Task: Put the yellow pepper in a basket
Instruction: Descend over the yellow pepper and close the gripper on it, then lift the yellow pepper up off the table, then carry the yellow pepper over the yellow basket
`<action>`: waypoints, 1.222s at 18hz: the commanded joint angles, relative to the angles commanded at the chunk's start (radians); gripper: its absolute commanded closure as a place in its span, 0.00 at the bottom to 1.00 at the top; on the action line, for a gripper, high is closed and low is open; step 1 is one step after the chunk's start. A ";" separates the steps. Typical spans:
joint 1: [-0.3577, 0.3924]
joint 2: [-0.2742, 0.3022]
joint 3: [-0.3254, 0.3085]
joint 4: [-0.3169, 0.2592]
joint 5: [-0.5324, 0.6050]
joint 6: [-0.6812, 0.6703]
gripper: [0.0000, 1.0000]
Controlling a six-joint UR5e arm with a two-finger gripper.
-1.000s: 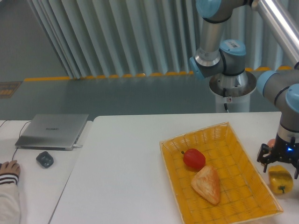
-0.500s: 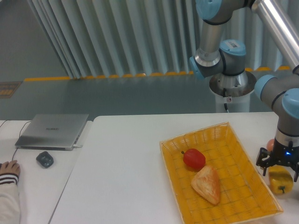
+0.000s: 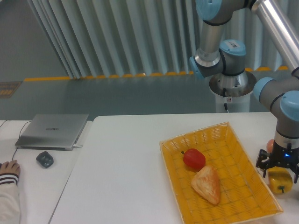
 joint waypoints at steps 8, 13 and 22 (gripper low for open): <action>0.015 0.038 0.020 -0.006 -0.002 0.008 0.67; 0.101 0.119 0.023 -0.084 -0.009 0.168 0.67; -0.130 0.329 -0.035 -0.212 -0.018 0.118 0.66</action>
